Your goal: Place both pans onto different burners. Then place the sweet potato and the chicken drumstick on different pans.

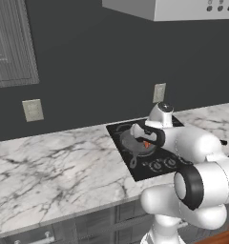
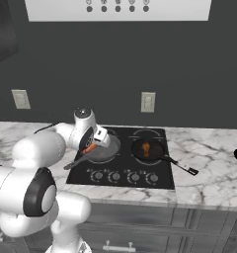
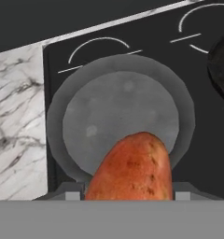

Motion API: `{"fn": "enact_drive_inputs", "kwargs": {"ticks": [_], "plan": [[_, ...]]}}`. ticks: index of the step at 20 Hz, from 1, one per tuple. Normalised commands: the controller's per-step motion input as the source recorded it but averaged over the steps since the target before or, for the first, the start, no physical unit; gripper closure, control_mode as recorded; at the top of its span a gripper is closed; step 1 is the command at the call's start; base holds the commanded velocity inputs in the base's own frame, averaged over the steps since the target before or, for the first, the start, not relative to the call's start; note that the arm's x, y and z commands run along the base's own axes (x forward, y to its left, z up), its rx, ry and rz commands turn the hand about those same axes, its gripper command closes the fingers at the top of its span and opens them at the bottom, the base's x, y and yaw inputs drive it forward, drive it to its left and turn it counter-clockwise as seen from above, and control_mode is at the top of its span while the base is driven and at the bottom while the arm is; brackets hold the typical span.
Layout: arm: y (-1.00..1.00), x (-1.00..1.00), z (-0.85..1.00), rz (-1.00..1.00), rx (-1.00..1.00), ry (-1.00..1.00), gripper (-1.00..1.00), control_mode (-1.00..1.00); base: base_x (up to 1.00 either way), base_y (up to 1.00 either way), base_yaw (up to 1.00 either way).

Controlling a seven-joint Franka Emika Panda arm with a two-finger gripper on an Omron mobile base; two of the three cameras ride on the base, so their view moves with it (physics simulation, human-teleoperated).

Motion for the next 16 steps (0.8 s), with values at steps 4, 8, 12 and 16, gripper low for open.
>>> {"fn": "enact_drive_inputs", "kwargs": {"ticks": [4, 8, 12, 16], "plan": [[0.00, 0.02, -0.14, 0.00, 0.00, 0.00, 1.00, -1.00, 0.00, 0.00, 0.00], [0.00, 0.03, -0.15, 0.00, 0.00, 0.00, 1.00, -1.00, 0.00, 0.00, 0.00], [0.00, 0.09, -0.16, 0.00, 0.00, 0.00, 1.00, -1.00, 0.00, 0.00, 0.00], [0.00, 0.14, -0.15, 0.00, 0.00, 0.00, 1.00, -1.00, 0.00, 0.00, 0.00]]}}
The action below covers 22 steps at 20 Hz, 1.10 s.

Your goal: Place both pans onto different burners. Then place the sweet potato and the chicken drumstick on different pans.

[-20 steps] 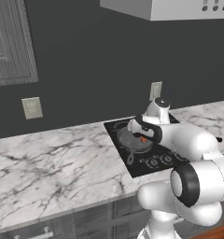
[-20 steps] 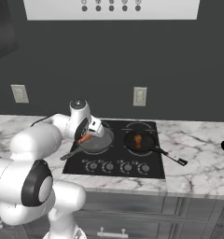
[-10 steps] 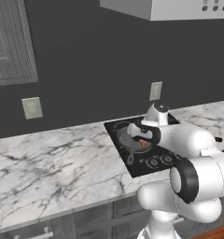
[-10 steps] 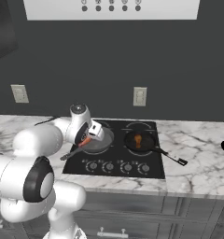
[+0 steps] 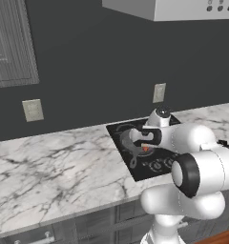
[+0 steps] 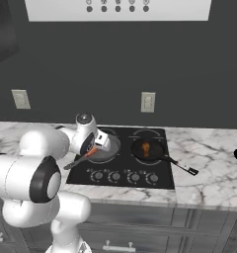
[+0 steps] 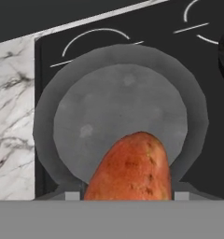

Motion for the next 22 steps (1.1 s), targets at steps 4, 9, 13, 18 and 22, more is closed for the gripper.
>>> {"fn": "enact_drive_inputs", "kwargs": {"ticks": [4, 9, 13, 18, 22], "plan": [[0.00, 0.10, -0.10, 0.00, 0.00, 0.00, 1.00, -1.00, 0.00, 0.00, 0.00], [0.00, 0.00, -0.07, 0.00, 0.00, 0.00, 1.00, -1.00, 0.00, 0.00, 0.00], [0.00, 0.02, -0.10, 0.00, 0.00, 0.00, 1.00, -1.00, 0.00, 0.00, 0.00], [0.00, 0.10, -0.14, 0.00, 0.00, 0.00, 1.00, -1.00, 0.00, 0.00, 0.00], [0.00, 0.20, -0.13, 0.00, 0.00, 0.00, 1.00, -1.00, 0.00, 0.00, 0.00]]}}
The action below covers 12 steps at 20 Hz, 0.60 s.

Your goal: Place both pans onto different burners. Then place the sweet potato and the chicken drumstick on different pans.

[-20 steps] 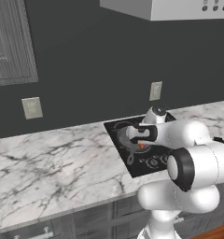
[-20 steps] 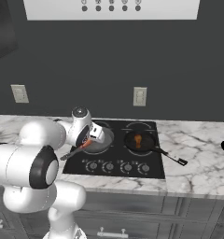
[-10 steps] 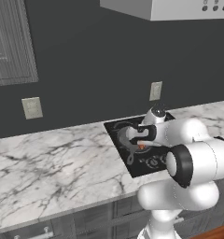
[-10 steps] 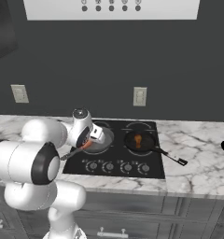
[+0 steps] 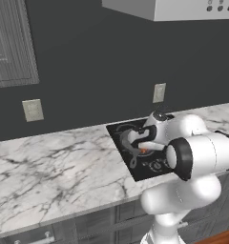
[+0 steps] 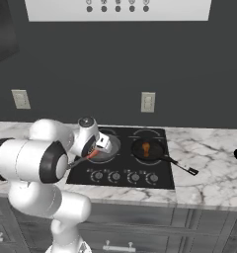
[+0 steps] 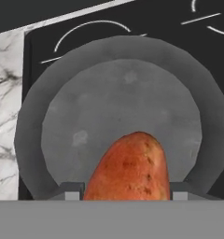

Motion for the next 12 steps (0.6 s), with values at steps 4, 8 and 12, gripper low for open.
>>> {"fn": "enact_drive_inputs", "kwargs": {"ticks": [4, 8, 12], "plan": [[0.00, 0.31, -0.04, 0.00, 0.00, 0.00, 1.00, -1.00, 0.00, 0.00, 0.00], [0.00, 0.55, 0.00, 0.00, 0.00, 0.00, 1.00, -1.00, 0.00, 0.00, 0.00], [0.00, 0.43, -0.03, 0.00, 0.00, 0.00, 1.00, -1.00, 0.00, 0.00, 0.00]]}}
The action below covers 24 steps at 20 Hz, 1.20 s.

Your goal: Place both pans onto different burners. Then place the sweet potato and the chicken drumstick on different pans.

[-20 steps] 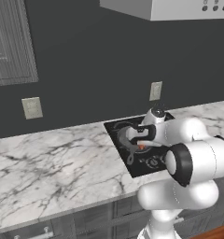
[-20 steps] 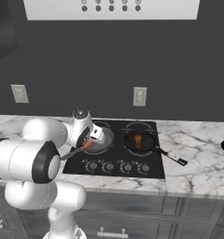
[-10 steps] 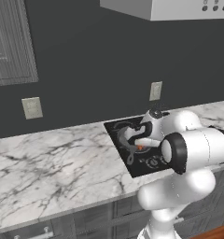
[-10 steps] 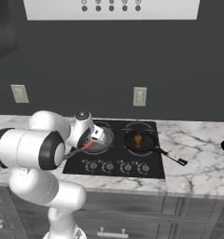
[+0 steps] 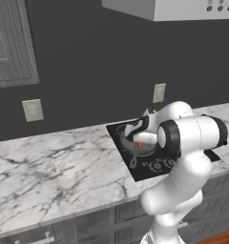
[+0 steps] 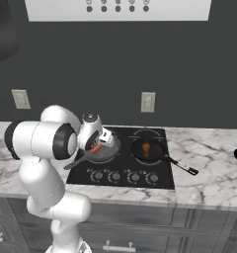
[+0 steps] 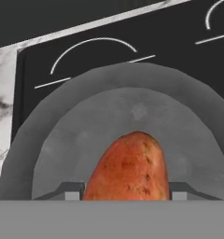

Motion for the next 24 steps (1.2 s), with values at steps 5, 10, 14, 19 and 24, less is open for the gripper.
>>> {"fn": "enact_drive_inputs", "kwargs": {"ticks": [5, 10, 14, 19, 24], "plan": [[0.00, 0.03, -0.26, 0.00, 0.00, 0.00, 1.00, -1.00, 0.00, 0.00, 0.00], [0.00, 0.00, -0.28, 0.00, 0.00, 0.00, 1.00, -1.00, 0.00, 0.00, 0.00], [0.00, 0.08, -0.16, 0.00, 0.00, 0.00, 1.00, -1.00, 0.00, 0.00, 0.00], [0.00, 0.04, -0.14, 0.00, 0.00, 0.00, 1.00, -1.00, 0.00, 0.00, 0.00], [0.00, 0.00, -0.11, 0.00, 0.00, 0.00, -1.00, -1.00, 0.00, 0.00, 0.00]]}}
